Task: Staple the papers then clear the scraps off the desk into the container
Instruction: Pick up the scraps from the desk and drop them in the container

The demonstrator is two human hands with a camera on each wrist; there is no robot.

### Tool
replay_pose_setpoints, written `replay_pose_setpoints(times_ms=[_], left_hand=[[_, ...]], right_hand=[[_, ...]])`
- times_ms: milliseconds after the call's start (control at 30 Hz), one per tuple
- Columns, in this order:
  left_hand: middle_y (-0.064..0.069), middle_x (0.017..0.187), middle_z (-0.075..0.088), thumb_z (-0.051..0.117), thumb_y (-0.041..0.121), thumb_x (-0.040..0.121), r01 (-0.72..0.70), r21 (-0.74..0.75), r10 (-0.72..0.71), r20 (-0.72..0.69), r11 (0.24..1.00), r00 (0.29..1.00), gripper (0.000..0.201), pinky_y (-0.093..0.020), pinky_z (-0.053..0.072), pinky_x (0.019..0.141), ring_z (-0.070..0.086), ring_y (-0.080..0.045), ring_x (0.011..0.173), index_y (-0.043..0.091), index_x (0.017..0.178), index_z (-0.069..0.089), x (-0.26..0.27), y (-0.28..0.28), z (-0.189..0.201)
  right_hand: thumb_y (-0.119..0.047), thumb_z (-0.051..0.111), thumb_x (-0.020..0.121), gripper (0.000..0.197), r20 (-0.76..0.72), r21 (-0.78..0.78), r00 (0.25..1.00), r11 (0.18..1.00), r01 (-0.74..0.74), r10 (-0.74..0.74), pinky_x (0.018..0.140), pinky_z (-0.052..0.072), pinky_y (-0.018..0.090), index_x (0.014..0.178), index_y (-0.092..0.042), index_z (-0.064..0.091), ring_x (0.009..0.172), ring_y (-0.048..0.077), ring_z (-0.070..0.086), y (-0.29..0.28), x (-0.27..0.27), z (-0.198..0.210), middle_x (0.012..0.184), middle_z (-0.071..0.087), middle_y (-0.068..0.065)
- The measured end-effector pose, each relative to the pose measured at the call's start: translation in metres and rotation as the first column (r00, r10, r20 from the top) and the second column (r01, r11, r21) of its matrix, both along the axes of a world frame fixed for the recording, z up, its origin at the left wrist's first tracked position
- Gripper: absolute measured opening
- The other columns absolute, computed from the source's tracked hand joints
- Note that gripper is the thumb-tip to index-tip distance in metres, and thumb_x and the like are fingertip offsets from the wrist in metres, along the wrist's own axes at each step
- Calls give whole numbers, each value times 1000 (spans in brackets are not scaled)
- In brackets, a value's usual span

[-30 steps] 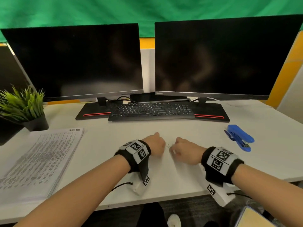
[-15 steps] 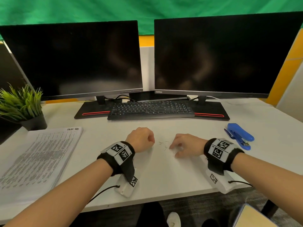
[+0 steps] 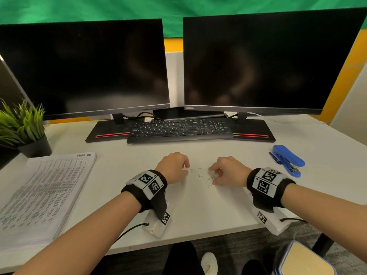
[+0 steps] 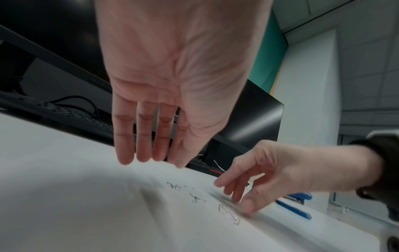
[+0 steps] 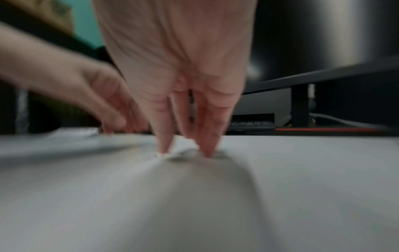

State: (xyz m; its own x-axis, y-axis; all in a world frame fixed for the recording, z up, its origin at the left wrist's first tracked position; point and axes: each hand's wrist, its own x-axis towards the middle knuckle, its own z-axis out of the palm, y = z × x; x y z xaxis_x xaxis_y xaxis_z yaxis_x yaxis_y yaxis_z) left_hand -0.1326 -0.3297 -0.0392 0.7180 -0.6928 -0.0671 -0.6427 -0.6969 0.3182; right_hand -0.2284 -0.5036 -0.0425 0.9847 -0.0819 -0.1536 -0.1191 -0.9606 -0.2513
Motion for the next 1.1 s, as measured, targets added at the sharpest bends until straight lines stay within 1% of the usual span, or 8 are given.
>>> replay_pose_setpoints(times_ms=[100,200,367,533,600,833,967,1100], left_hand=[[-13,135,45,42,19,96,36,200,-29,-35,979,999,35,-36,39,100,47,-31,123,5,127,48,-2,-11,-4],[-16,140,34,35,26,100,61,347,-36,-77,936,996,40,-43,38,107,40,-33,128,4,132,43,-9,-22,-8],[-14,137,34,38,25,97,140,327,-124,-68,935,990,39,-45,38,107,36,-32,127,6,130,48,-19,-31,-12],[-10,135,41,48,29,94,190,252,-178,-70,949,982,44,-40,38,106,42,-29,126,15,136,49,-23,-27,-11],[-8,133,44,50,23,94,179,210,-170,-60,961,984,40,-36,38,104,45,-27,124,17,133,51,-20,-24,-8],[-6,130,49,48,17,93,91,144,-90,-12,985,996,34,-35,41,98,52,-26,118,20,126,57,-7,-12,1],[-6,127,52,46,15,94,101,144,-101,-7,984,995,32,-34,41,97,52,-25,116,20,123,58,-5,-7,2],[-5,127,52,46,17,95,80,129,-81,-4,988,997,30,-33,42,96,53,-24,114,20,122,59,-1,-1,3]], right_hand=[[-26,60,82,22,-31,-19,998,999,48,-49,65,37,27,69,-9,61,81,23,49,-4,-1,-2,76,46,2],[-28,57,83,27,-77,0,997,1000,9,-9,77,41,30,57,-30,51,97,24,51,1,-7,-8,78,41,-4],[-29,61,80,33,4,81,998,995,55,-55,71,37,29,51,-27,44,87,28,50,5,-10,-12,67,34,-7],[-43,66,77,26,-4,65,996,994,89,-89,74,35,28,68,-22,55,86,18,43,14,-12,-14,93,42,-1],[-39,66,78,23,27,66,997,995,77,-79,73,35,27,62,-27,54,85,19,45,21,-8,-13,92,45,-1],[-17,65,81,19,102,95,992,994,61,-71,86,48,28,96,-14,75,102,22,60,26,2,-14,106,70,3],[-12,60,82,34,45,55,999,998,-11,9,79,40,22,115,-17,66,97,23,59,15,5,-5,108,67,5],[-17,58,86,53,-120,-135,965,959,-247,232,89,43,35,135,-33,46,108,23,50,-1,1,13,118,51,4]])
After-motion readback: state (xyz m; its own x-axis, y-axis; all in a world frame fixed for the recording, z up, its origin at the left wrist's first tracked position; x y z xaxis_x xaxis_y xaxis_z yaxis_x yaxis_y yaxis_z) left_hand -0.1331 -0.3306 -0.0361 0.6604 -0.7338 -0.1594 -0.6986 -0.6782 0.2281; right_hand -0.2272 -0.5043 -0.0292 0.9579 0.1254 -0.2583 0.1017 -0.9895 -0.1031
